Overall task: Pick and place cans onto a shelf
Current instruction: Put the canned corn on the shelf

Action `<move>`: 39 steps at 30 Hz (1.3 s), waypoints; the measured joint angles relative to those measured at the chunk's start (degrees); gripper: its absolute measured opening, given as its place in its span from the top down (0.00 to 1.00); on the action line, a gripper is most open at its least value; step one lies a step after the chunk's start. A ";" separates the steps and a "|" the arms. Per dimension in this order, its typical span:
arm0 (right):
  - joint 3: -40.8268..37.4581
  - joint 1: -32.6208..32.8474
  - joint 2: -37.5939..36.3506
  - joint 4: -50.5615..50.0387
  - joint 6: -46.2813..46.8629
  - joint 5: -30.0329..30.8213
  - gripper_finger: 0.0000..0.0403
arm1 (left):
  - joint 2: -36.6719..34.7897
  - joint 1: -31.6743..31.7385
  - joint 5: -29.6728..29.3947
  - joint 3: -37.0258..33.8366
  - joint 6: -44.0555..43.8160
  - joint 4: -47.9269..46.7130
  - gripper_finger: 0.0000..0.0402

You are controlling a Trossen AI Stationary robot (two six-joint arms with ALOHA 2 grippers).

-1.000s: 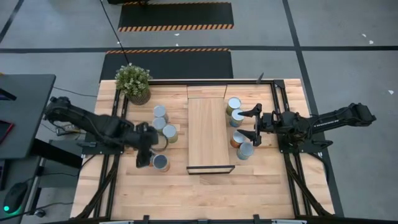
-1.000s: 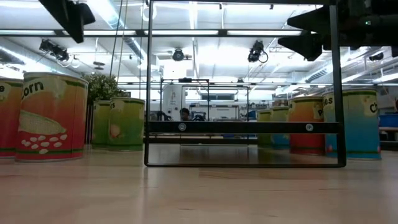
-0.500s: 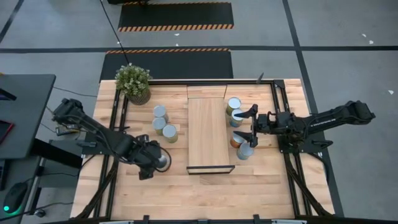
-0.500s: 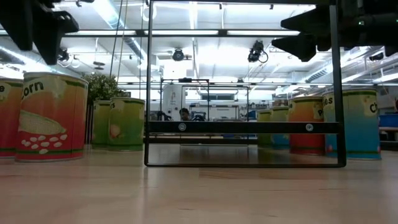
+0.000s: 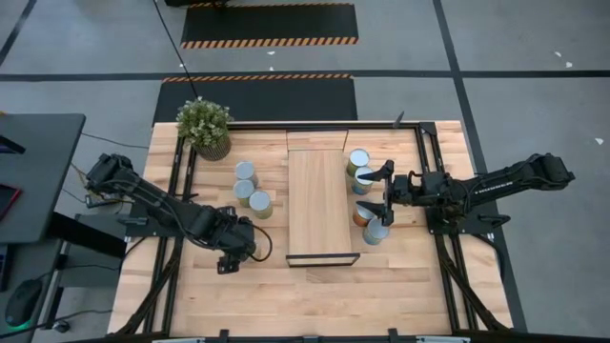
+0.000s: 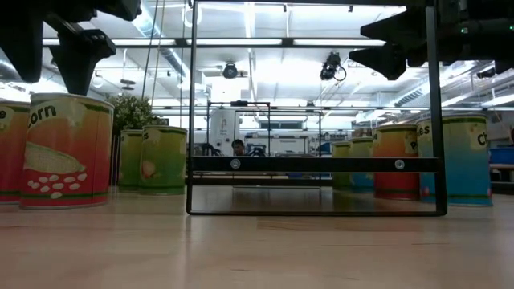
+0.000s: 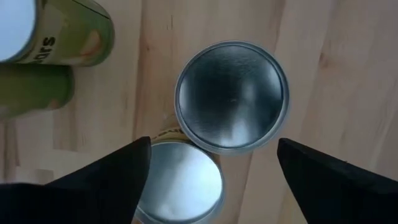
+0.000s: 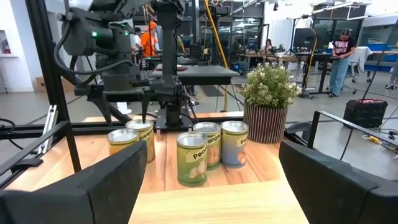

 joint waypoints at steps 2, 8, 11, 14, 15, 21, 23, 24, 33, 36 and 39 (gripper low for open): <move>0.00 0.00 0.00 0.20 0.00 0.00 0.07 | 0.62 0.14 0.20 0.00 -0.06 0.22 0.11; -0.02 0.00 0.00 0.85 -0.27 0.00 0.07 | 3.25 0.17 0.24 -0.02 2.07 0.99 0.11; -0.04 0.00 0.00 1.10 -0.31 0.00 0.07 | 4.53 0.22 0.24 -0.02 3.61 1.56 0.11; -0.04 0.00 0.00 1.30 -0.33 0.00 0.07 | 5.88 0.22 0.19 -0.02 4.84 1.58 0.11; -0.04 0.00 0.00 1.30 -0.33 0.00 0.07 | 6.34 0.22 0.10 -0.02 5.45 1.68 0.11; -0.04 0.00 0.05 1.53 -0.42 0.00 0.07 | 8.46 0.50 -0.32 -0.02 7.11 4.26 0.11; -0.04 0.00 0.18 1.63 -0.39 0.00 0.07 | 8.89 0.99 -0.15 -0.02 7.63 5.42 0.12; -0.04 0.00 0.28 1.60 -0.27 0.00 0.07 | 9.03 1.18 0.01 -0.02 7.54 5.46 0.12; -0.04 -0.50 0.48 2.37 -0.02 0.00 0.07 | 8.88 4.83 0.24 0.00 7.79 5.77 0.23; -0.06 -0.48 0.50 2.10 0.70 0.00 0.07 | 8.47 6.59 0.74 0.09 6.99 5.38 0.23; -0.07 -0.48 1.06 2.10 2.04 0.00 0.07 | 8.46 8.55 1.51 3.22 6.33 4.01 0.21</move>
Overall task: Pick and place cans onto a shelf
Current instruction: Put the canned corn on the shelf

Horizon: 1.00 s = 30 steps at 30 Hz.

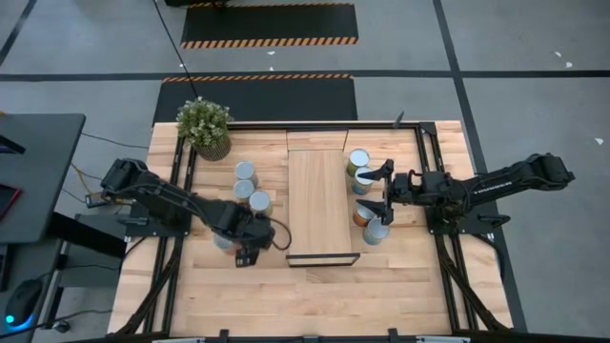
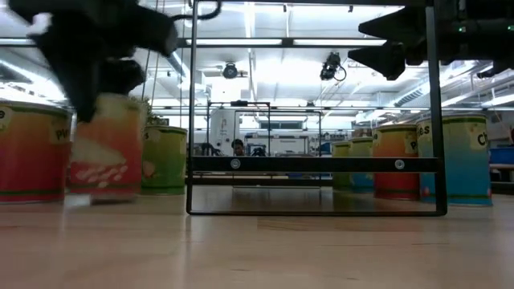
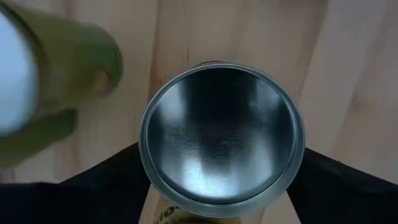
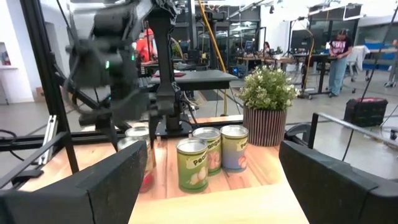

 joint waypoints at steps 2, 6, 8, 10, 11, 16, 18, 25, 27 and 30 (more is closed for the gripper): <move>0.00 0.00 0.61 -0.02 0.11 0.00 0.07 | -0.02 1.25 0.15 3.27 1.13 -1.86 0.20; 0.00 0.00 1.91 0.07 1.32 0.00 0.07 | -0.02 4.87 0.30 10.48 4.44 -6.79 0.21; 0.00 0.00 2.11 0.07 2.24 0.00 0.07 | -0.06 7.10 0.04 13.53 6.64 -8.18 0.21; 0.00 0.03 2.11 0.03 3.07 0.00 0.07 | -0.07 9.51 -0.10 15.80 10.40 -7.92 0.21; 0.00 0.07 2.11 0.01 3.57 0.00 0.07 | -0.07 10.70 -0.31 16.54 12.34 -7.53 0.21; 0.00 0.11 2.11 -0.96 5.65 0.30 0.07 | 2.13 17.40 -1.21 18.76 23.08 -5.96 0.21; 0.00 0.11 2.11 -1.26 5.95 1.11 0.07 | 3.66 20.11 -0.79 19.24 27.73 -3.89 0.21; -0.02 0.15 2.83 -1.52 6.14 1.60 0.07 | 13.29 28.89 4.44 24.68 38.95 -1.78 0.20; -0.02 0.15 2.98 -1.40 6.14 1.61 0.07 | 16.72 30.43 5.64 28.49 42.14 -3.25 0.20; -0.02 0.17 2.99 -1.41 6.17 1.60 0.07 | 21.56 31.73 5.88 34.01 48.09 -6.87 0.20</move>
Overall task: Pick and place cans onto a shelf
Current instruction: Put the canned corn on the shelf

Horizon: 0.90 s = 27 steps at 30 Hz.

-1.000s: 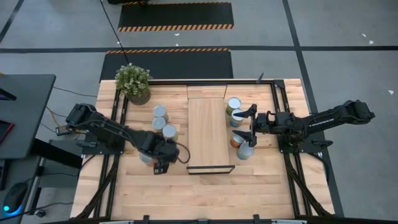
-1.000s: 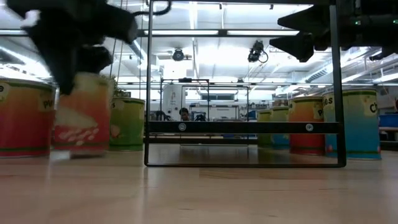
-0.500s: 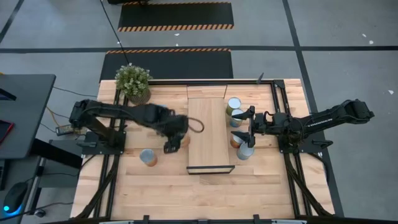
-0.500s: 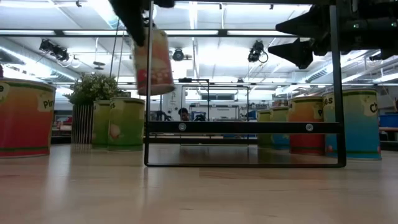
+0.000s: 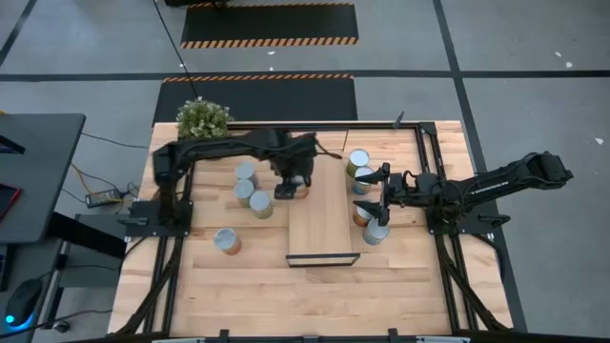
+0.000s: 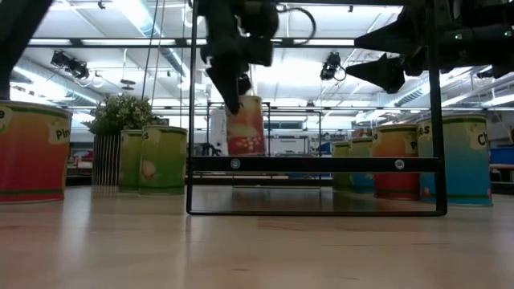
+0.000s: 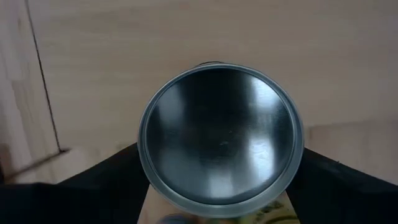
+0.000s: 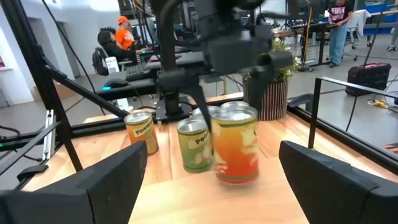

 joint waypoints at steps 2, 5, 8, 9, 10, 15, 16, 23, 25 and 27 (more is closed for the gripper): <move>0.00 0.22 0.00 -0.04 0.32 0.00 0.07 | 2.85 0.49 -0.52 2.61 3.06 -1.22 0.20; 0.00 1.04 0.00 -0.31 0.41 -0.01 0.07 | 5.29 0.65 -2.35 5.18 6.22 -1.07 0.16; 0.00 1.93 0.00 -0.39 0.41 0.03 0.07 | 6.88 0.64 -4.10 6.30 8.11 -0.98 0.10; 0.00 2.13 0.00 -0.42 0.41 0.17 0.07 | 6.99 0.62 -4.06 6.31 8.61 -0.95 0.08; 0.00 2.33 0.00 -0.42 0.39 0.36 0.07 | 6.97 0.53 -4.32 6.38 8.82 -0.66 0.06; 0.00 3.05 0.00 -0.40 0.05 1.25 0.07 | 6.33 -0.34 -12.36 6.57 8.89 -0.96 0.02; 0.00 3.15 0.00 -0.40 -0.07 1.26 0.07 | 6.33 -0.56 -14.29 6.57 8.94 -1.09 0.02; 0.00 3.21 -0.02 -0.39 -0.44 1.27 0.07 | 6.29 -1.09 -24.04 6.55 9.64 -0.61 0.01; 0.00 3.21 -0.02 -0.39 -0.42 1.27 0.07 | 6.29 -0.92 -26.64 6.55 8.83 -0.37 0.01; 0.00 3.21 -0.02 -0.39 -0.44 1.27 0.07 | 6.26 -0.61 -28.30 6.53 6.92 0.27 0.01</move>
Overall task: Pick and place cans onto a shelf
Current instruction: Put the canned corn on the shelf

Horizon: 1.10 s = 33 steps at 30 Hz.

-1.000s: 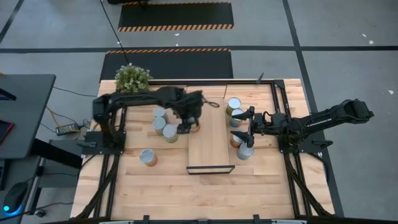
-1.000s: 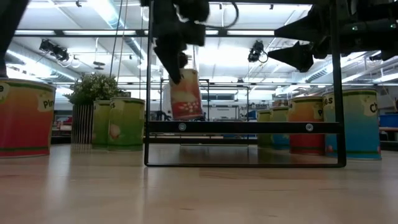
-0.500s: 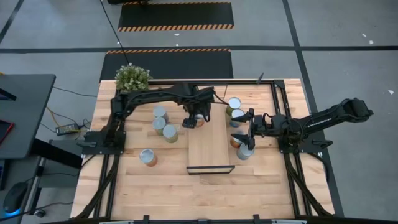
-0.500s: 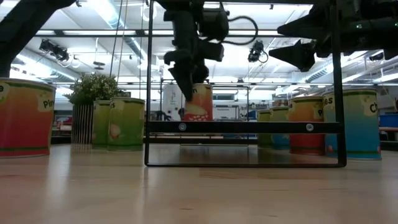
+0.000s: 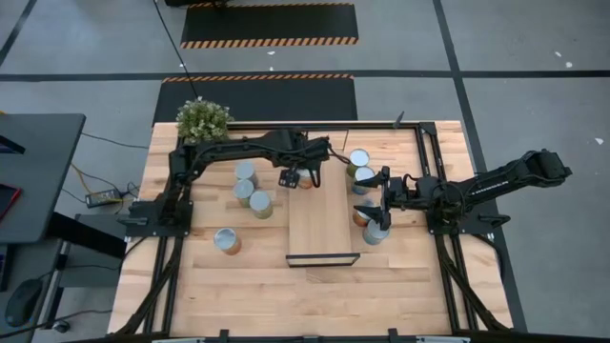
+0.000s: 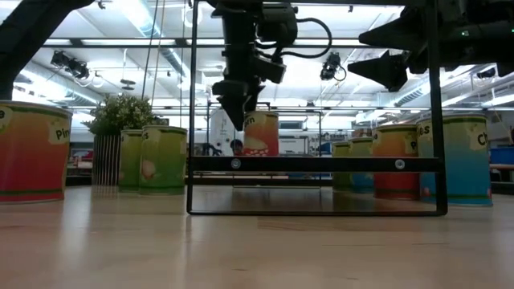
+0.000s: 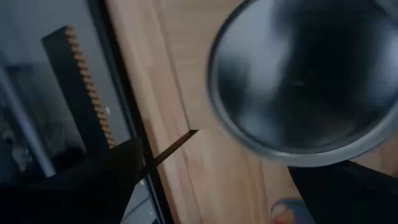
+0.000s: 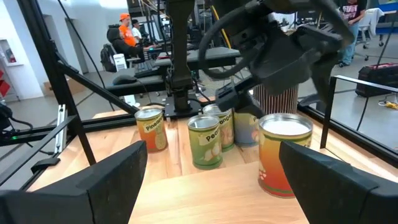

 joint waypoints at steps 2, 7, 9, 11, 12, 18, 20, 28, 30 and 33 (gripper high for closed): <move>0.00 0.00 0.00 0.00 0.23 0.00 0.07 | -0.01 0.41 -1.51 0.00 -3.01 0.78 0.01; 0.00 0.00 0.00 0.00 0.21 0.15 0.07 | -0.34 0.78 -2.51 -0.04 -5.85 0.20 0.01; 0.00 0.00 0.00 -0.03 0.13 0.66 0.07 | -1.01 0.46 -2.47 -0.07 -5.21 -0.40 0.01; 0.00 0.00 0.00 -0.28 -0.09 1.47 0.07 | -2.17 0.22 -0.58 -0.07 -4.07 -1.14 0.01; 0.02 -0.02 0.02 -0.36 -0.11 1.76 0.07 | -2.56 0.05 0.99 -0.06 -3.79 -1.20 0.01; 0.02 0.00 0.07 -0.93 -0.23 1.92 0.07 | -4.25 -1.38 8.84 -0.04 -4.05 -0.68 0.01; 0.02 0.00 0.09 -0.86 -0.23 1.92 0.07 | -4.28 -2.50 8.50 -0.04 -4.06 0.57 0.01; 0.02 0.02 0.09 -0.55 -0.07 1.91 0.07 | -3.80 -7.92 7.06 -0.09 -4.47 7.99 0.01; 0.02 0.03 0.09 -0.50 -0.14 1.91 0.07 | -3.82 -8.68 5.00 -0.07 -5.56 10.39 0.01; 0.02 0.02 0.09 -0.46 -0.20 1.90 0.07 | -3.82 -8.82 2.86 -0.07 -6.22 12.64 0.01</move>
